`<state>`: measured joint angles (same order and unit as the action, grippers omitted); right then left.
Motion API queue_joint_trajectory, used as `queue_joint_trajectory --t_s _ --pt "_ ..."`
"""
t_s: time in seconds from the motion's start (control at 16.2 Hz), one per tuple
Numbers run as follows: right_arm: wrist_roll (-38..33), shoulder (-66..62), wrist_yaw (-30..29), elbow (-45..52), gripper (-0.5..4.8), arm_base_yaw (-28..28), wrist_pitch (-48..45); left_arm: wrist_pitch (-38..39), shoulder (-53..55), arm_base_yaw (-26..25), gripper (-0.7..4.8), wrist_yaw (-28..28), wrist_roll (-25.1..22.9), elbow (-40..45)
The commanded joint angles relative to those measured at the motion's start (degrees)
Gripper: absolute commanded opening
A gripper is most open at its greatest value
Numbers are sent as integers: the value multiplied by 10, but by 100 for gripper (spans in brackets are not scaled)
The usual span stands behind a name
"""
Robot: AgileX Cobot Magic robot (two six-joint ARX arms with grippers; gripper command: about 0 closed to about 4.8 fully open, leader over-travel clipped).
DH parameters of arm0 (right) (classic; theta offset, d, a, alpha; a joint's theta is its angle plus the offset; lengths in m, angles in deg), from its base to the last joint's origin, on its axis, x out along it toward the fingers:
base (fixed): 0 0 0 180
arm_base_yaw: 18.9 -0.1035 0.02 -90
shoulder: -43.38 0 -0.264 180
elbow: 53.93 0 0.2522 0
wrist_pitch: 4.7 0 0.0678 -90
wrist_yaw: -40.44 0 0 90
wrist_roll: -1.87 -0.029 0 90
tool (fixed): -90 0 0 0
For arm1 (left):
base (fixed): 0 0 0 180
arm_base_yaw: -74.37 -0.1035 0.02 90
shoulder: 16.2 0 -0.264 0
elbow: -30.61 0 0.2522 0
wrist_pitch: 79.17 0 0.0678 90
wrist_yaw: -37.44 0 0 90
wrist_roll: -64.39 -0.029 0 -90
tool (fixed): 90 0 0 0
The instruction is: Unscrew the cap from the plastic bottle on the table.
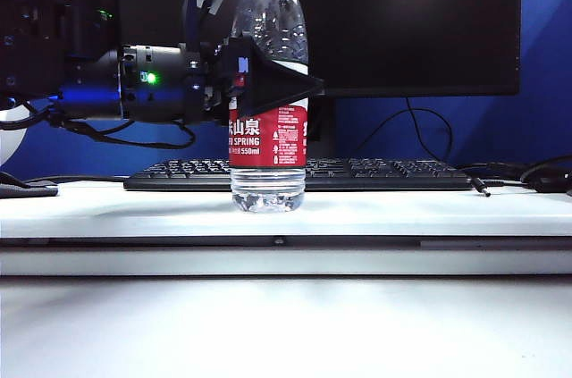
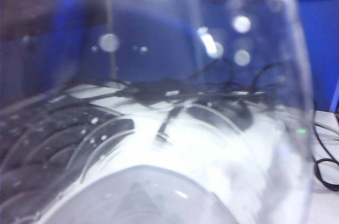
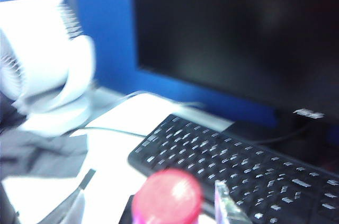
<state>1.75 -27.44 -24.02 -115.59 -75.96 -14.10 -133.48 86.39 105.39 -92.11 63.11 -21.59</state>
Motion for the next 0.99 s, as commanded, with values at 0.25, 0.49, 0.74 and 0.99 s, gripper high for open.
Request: queue_joint_trajectory --t_s 0.25,0.49,0.74,0.99 --pt "-6 -7 2 -2 291 17 -17 7 0 6 268 -2 2 -1" --pt "-12 -10 2 -2 252 17 -11 6 0 14 268 -2 2 -1" --pt "-14 -18 0 -2 251 17 -11 5 0 14 268 -2 2 -1" --pt "-14 -17 0 -2 169 17 -7 5 0 14 268 -3 2 -1"
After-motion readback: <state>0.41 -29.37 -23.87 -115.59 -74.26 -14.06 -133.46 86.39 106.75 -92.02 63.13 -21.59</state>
